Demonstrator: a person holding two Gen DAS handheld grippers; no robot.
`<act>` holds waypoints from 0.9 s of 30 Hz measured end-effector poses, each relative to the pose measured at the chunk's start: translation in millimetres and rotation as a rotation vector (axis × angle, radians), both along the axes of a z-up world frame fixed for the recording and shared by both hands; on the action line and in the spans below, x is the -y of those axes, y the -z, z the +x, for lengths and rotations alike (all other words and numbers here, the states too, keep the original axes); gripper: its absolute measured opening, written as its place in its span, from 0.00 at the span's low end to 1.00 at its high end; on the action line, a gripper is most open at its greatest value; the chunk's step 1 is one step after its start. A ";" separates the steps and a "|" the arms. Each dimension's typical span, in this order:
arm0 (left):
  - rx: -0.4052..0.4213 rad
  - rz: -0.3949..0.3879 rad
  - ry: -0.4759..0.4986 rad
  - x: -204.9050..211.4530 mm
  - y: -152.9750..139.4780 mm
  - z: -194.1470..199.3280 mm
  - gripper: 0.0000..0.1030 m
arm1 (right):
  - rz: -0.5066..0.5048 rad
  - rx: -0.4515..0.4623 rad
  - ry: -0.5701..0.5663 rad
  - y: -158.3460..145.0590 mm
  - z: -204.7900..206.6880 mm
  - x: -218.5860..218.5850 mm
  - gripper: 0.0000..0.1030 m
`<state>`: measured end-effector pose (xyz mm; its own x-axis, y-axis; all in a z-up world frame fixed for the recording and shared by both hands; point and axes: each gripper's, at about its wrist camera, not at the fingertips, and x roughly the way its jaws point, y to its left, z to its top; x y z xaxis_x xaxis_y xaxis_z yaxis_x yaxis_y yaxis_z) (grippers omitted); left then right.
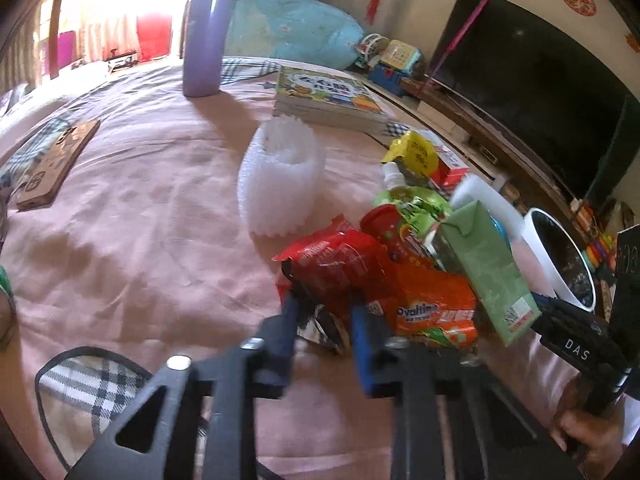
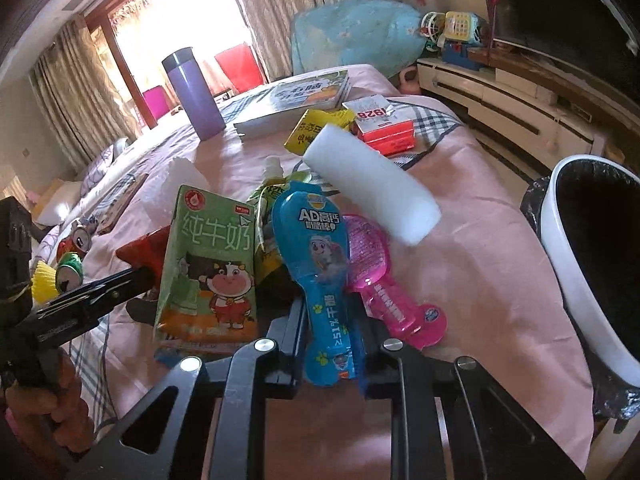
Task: Collect trash
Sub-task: 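Grasp the blue AD candy package with the right gripper while the left grasps the red snack bag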
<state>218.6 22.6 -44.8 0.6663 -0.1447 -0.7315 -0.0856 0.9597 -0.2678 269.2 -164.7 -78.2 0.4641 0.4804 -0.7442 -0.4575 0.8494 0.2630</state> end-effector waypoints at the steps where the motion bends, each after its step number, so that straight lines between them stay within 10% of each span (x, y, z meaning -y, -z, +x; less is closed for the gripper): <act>1: 0.003 0.001 0.001 0.9 -1.0 -3.3 0.10 | 0.006 0.003 -0.001 -1.5 -2.1 1.0 0.18; 18: 0.093 0.015 0.045 21.5 -30.2 -58.1 0.03 | 0.104 0.045 0.064 -30.0 -44.5 48.4 0.18; 27: 0.052 -0.012 -0.051 10.7 -21.3 -39.8 0.41 | 0.102 0.044 0.085 -29.8 -49.2 55.1 0.18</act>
<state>178.8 11.9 -23.5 0.7101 -0.1183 -0.6941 -0.1197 0.9512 -0.2845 220.0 -219.8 -48.4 0.5378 0.5100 -0.6713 -0.3978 0.8556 0.3314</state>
